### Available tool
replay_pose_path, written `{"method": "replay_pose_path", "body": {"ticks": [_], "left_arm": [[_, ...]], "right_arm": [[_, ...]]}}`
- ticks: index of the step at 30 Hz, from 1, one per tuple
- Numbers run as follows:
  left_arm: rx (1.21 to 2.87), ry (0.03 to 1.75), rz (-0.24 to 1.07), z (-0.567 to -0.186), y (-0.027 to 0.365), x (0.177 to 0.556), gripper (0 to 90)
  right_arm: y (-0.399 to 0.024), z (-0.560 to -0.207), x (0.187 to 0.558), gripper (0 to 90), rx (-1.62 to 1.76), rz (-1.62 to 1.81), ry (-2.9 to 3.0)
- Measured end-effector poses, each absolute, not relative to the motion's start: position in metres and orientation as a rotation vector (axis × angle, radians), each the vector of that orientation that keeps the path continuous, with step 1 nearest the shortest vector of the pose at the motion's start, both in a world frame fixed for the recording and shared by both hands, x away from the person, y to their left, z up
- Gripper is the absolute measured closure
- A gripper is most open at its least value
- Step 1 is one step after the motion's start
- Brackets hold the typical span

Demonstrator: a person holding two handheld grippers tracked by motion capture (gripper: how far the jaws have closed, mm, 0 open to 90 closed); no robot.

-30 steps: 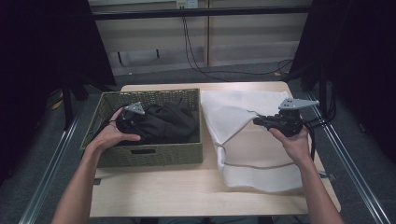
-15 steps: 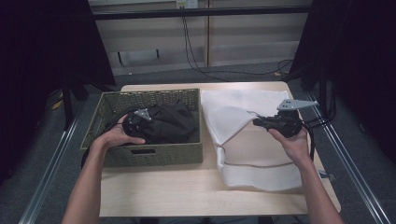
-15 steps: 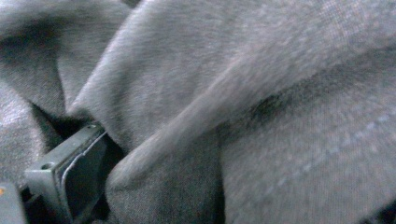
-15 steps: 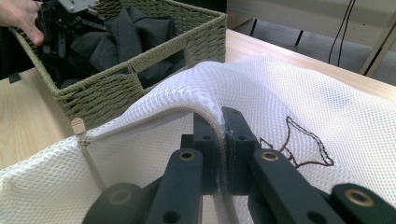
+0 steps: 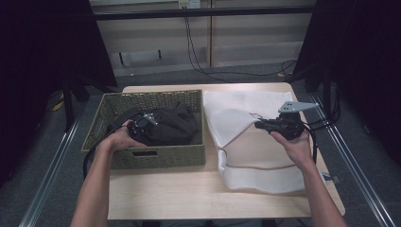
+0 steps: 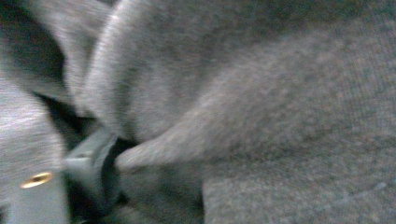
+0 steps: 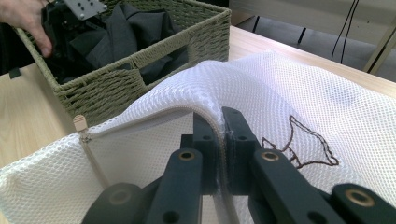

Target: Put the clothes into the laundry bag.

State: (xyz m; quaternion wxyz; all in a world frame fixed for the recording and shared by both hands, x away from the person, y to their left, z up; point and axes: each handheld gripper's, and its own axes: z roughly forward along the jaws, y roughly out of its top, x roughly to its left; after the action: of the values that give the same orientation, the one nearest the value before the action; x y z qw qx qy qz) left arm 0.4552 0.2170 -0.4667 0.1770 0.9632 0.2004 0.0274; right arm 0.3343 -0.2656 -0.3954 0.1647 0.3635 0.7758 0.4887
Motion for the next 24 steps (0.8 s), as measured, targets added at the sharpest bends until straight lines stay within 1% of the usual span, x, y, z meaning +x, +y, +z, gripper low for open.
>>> {"method": "replay_pose_path", "body": {"ticks": [2, 5, 7, 10, 12, 14, 15, 16, 17, 18, 21, 22, 24], "left_arm": [[2.74, 0.571, 0.095, -0.465, 0.217, 0.456, 20.7], [2.745, 0.619, 0.083, -0.463, 0.214, 0.456, 29.7], [2.773, 0.591, 0.086, -0.459, 0.214, 0.457, 38.3], [2.75, 0.625, 0.062, -0.457, 0.214, 0.455, 53.0], [2.763, 0.608, 0.081, -0.455, 0.214, 0.456, 57.0], [2.735, 0.638, 0.081, -0.454, 0.214, 0.455, 60.6], [2.74, 0.621, 0.086, -0.452, 0.214, 0.454, 62.2], [2.729, 0.627, 0.084, -0.452, 0.215, 0.454, 63.4], [2.718, 0.635, 0.124, -0.449, 0.214, 0.453, 64.2], [2.699, 0.636, 0.113, -0.447, 0.215, 0.454, 65.3], [2.692, 0.627, 0.132, -0.443, 0.217, 0.455, 66.6], [2.618, 0.649, 0.144, -0.44, 0.219, 0.453, 66.8], [2.567, 0.657, 0.143, -0.435, 0.223, 0.452, 66.9]], "right_arm": [[-0.266, -0.395, 0.335, 85.4, 1.036, 1.392, 2.212], [-0.265, -0.396, 0.335, 85.4, 1.033, 1.385, 2.222], [-0.264, -0.396, 0.335, 85.5, 1.032, 1.389, 2.225], [-0.264, -0.396, 0.335, 85.4, 1.033, 1.387, 2.226], [-0.265, -0.396, 0.335, 85.4, 1.033, 1.386, 2.222], [-0.265, -0.395, 0.334, 85.4, 1.036, 1.388, 2.217], [-0.266, -0.395, 0.334, 85.4, 1.034, 1.387, 2.216], [-0.266, -0.395, 0.334, 85.4, 1.034, 1.389, 2.214], [-0.266, -0.395, 0.334, 85.4, 1.037, 1.392, 2.212], [-0.266, -0.395, 0.335, 85.3, 1.036, 1.392, 2.212], [-0.266, -0.395, 0.335, 85.3, 1.033, 1.39, 2.213], [-0.266, -0.395, 0.335, 85.3, 1.028, 1.389, 2.214], [-0.267, -0.394, 0.335, 85.3, 1.03, 1.39, 2.209]]}}
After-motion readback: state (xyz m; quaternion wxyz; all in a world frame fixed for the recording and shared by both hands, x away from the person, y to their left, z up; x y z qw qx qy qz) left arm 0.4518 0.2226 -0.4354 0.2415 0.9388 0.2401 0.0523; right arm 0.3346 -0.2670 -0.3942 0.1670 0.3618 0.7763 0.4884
